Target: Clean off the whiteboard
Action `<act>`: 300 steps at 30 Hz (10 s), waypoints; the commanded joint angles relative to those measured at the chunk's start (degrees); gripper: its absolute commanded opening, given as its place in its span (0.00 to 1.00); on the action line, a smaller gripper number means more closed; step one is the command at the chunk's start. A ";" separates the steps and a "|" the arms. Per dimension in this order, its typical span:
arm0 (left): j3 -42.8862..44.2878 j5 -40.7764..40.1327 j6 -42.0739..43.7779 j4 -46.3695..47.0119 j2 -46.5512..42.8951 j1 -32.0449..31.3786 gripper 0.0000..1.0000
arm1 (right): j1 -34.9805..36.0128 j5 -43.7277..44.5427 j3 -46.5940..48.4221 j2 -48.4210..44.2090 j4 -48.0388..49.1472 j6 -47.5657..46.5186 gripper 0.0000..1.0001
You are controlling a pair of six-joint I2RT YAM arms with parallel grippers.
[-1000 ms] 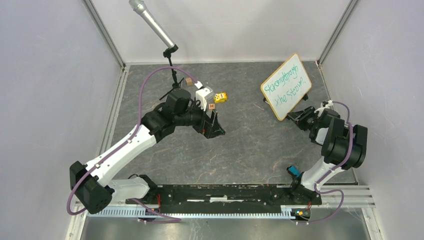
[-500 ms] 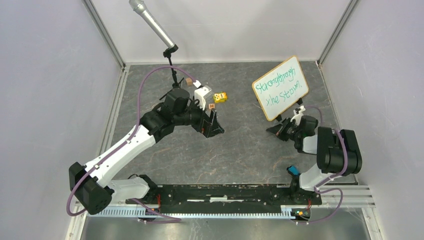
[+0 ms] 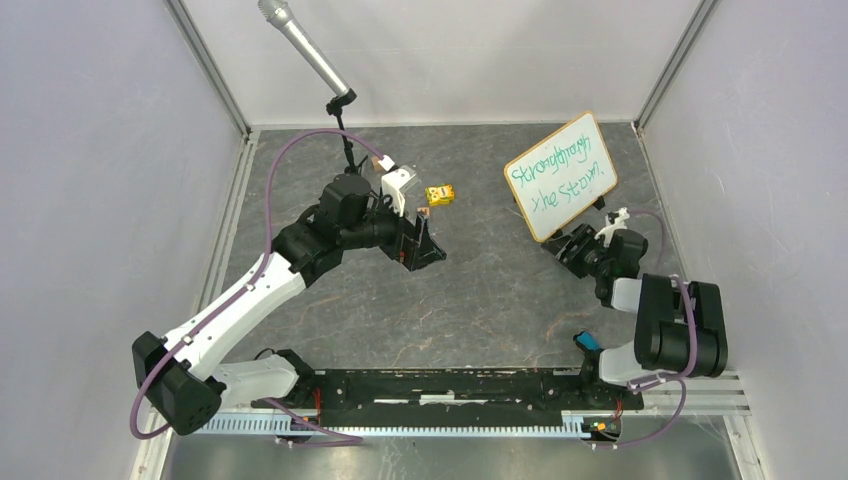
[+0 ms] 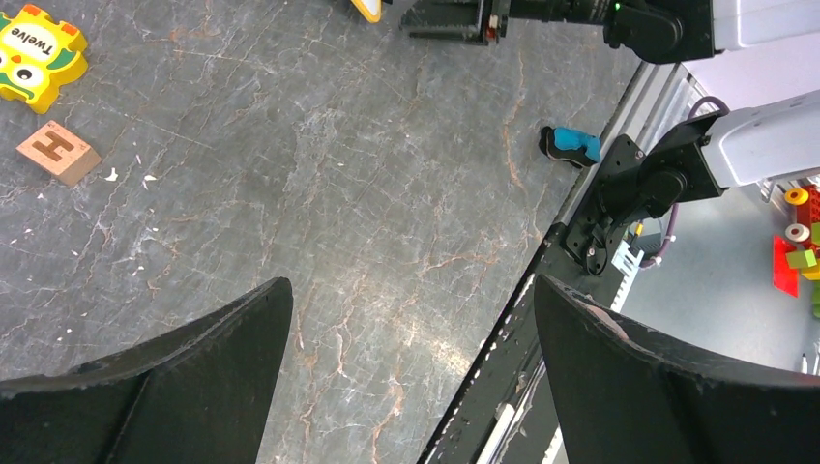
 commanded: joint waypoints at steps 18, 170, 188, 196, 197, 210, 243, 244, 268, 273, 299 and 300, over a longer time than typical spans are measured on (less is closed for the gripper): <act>-0.05 1.15 0.98 2.06 -0.22 0.18 1.00 | -5.15 1.15 7.83 14.92 13.96 9.68 0.54; -0.12 0.18 0.69 1.27 -0.63 0.18 1.00 | 10.90 26.21 14.59 -22.12 -77.21 -4.08 0.98; -0.14 0.37 0.52 1.40 -0.19 0.27 1.00 | 17.88 46.12 23.82 -21.28 -92.67 0.92 0.98; -0.23 0.45 0.59 1.49 -1.07 0.27 1.00 | 17.78 40.20 19.76 -24.80 -94.39 16.75 0.98; -0.19 0.36 0.76 1.34 -1.08 0.27 1.00 | 17.79 42.67 19.94 -24.40 -95.74 17.46 0.98; 0.38 0.53 1.13 0.64 0.18 0.27 1.00 | 21.42 35.76 10.90 -25.43 -80.23 24.05 0.98; 0.03 0.40 0.88 1.14 -1.83 0.27 1.00 | 36.15 50.45 22.81 -17.07 -84.65 15.80 0.91; 0.03 0.77 0.82 1.21 -1.77 0.25 1.00 | 36.45 49.54 22.11 -16.54 -84.20 15.85 0.89; -0.23 0.53 0.69 1.31 -0.70 0.27 1.00 | 41.96 53.87 18.41 -12.53 -80.75 21.21 0.42; -0.23 0.62 0.61 1.40 -0.59 0.27 1.00 | 41.96 55.79 18.21 -14.10 -78.65 16.96 0.38; -9.63 -9.00 -1.45 14.50 -2.75 2.18 1.00 | 41.70 41.87 23.36 -18.39 -31.48 -35.43 0.15; -10.17 -9.94 -1.79 14.50 -3.65 1.09 1.00 | 41.70 40.28 23.89 -17.36 -30.42 -35.99 0.15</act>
